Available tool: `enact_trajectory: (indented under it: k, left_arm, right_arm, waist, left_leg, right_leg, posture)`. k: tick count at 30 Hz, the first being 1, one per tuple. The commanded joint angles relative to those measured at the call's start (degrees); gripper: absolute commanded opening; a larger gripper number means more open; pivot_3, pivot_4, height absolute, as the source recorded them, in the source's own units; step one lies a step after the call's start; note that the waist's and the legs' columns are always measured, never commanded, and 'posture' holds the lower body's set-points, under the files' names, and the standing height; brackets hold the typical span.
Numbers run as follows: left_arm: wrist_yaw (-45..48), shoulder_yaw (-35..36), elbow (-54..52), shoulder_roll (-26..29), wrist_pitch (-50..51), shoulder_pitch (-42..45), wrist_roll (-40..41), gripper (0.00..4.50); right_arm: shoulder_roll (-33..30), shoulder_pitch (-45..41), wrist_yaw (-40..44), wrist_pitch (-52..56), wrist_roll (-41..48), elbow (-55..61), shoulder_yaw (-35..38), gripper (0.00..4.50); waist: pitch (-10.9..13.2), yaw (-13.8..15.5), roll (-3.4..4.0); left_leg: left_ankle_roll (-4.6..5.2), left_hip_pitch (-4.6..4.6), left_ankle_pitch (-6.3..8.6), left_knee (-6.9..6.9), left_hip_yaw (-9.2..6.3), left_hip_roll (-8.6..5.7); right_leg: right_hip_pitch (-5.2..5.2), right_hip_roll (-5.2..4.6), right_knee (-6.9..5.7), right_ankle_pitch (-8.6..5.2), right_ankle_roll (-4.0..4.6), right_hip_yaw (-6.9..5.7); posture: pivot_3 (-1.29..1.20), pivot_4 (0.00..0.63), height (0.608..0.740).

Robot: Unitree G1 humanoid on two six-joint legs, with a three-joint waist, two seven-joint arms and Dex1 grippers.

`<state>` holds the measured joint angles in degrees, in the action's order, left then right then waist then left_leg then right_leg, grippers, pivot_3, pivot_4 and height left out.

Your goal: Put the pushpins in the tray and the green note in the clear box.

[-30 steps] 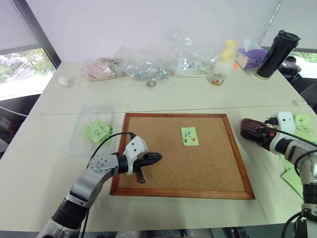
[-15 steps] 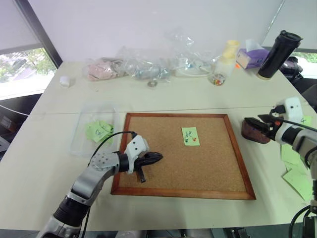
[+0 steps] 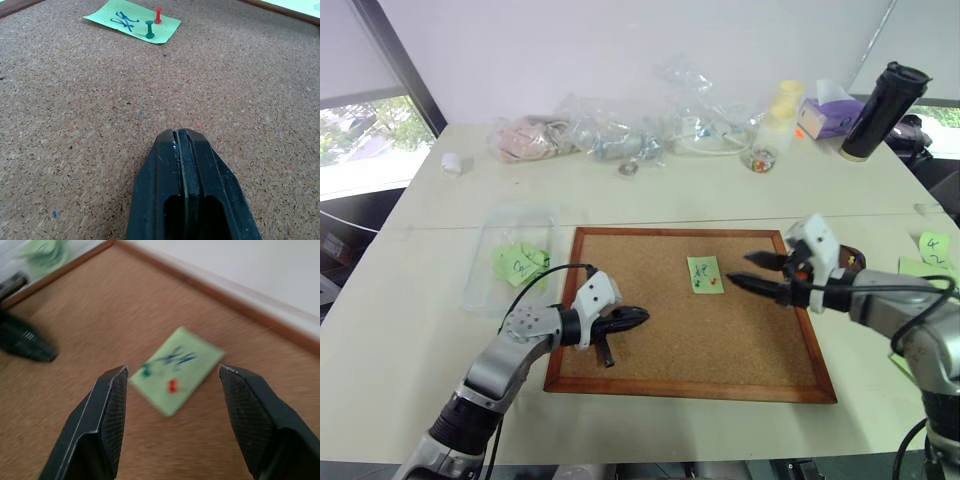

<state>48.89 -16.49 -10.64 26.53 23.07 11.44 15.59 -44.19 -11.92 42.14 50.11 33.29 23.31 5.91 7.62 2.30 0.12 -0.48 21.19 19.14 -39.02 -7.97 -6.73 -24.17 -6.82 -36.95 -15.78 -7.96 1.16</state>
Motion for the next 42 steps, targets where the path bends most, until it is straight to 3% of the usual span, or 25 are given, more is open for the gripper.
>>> enact_trajectory:
  k: [1,2,28,32,37,42]
  left_arm:
    - [-0.55,-1.05,1.14,0.51,1.46,-1.68,-1.45,0.00]
    - [-0.68,-1.01,0.72,0.56,1.70,-1.81,-1.36,0.00]
    - [-2.03,-0.22,-2.89,1.03,4.79,-2.31,-0.65,0.00]
    - [-2.07,-0.20,-2.99,1.07,4.89,-2.37,-0.62,0.00]
    - [-2.52,-0.07,-3.14,0.96,5.48,-2.57,-0.49,0.00]
    - [-2.58,-0.28,-3.56,1.14,6.84,-2.75,-0.04,0.00]
  right_arm:
    - [-0.09,0.11,0.51,-4.32,-3.60,-0.13,-3.38,1.60]
    - [0.45,-0.28,0.16,-4.37,-3.67,-0.64,-3.62,1.17]
    - [6.26,-4.49,1.39,-10.77,-10.71,-12.84,-9.36,1.17]
    - [6.72,-4.39,1.42,-11.06,-10.98,-12.73,-9.26,0.02]
    - [6.77,-4.76,1.25,-10.64,-10.58,-11.42,-8.24,0.02]
    - [6.32,-6.36,-0.38,-6.52,-6.38,-7.20,-2.21,0.02]
  waist:
    - [0.00,0.00,0.00]
    - [0.00,-0.01,0.00]
    - [0.01,-0.16,0.00]
    - [0.01,-0.15,0.01]
    - [0.01,-0.16,0.00]
    - [0.04,-0.15,0.04]
  left_leg:
    - [0.00,0.00,0.00,0.00,0.00,0.00]
    - [0.00,0.00,0.00,0.00,0.00,0.00]
    - [0.00,0.03,0.00,0.04,0.00,0.01]
    - [0.00,0.03,0.00,0.04,0.00,0.01]
    - [0.00,0.03,0.00,0.05,-0.01,0.02]
    - [0.00,0.07,0.00,0.06,-0.01,0.02]
  right_leg:
    - [0.00,0.00,0.00,0.00,0.00,-0.01]
    - [-0.01,0.00,0.00,0.00,0.00,-0.01]
    - [-0.09,0.02,-0.01,0.00,0.00,-0.04]
    - [-0.09,0.02,-0.01,0.00,0.00,-0.04]
    - [-0.10,0.02,-0.01,0.00,0.00,-0.04]
    - [-0.14,0.01,-0.01,0.00,0.00,-0.03]
  posture:
    - [0.00,0.150,0.740]
    - [0.00,0.150,0.740]
    - [0.00,0.150,0.740]
    - [0.00,0.150,0.740]
    - [0.00,0.150,0.740]
    - [0.00,0.150,0.740]
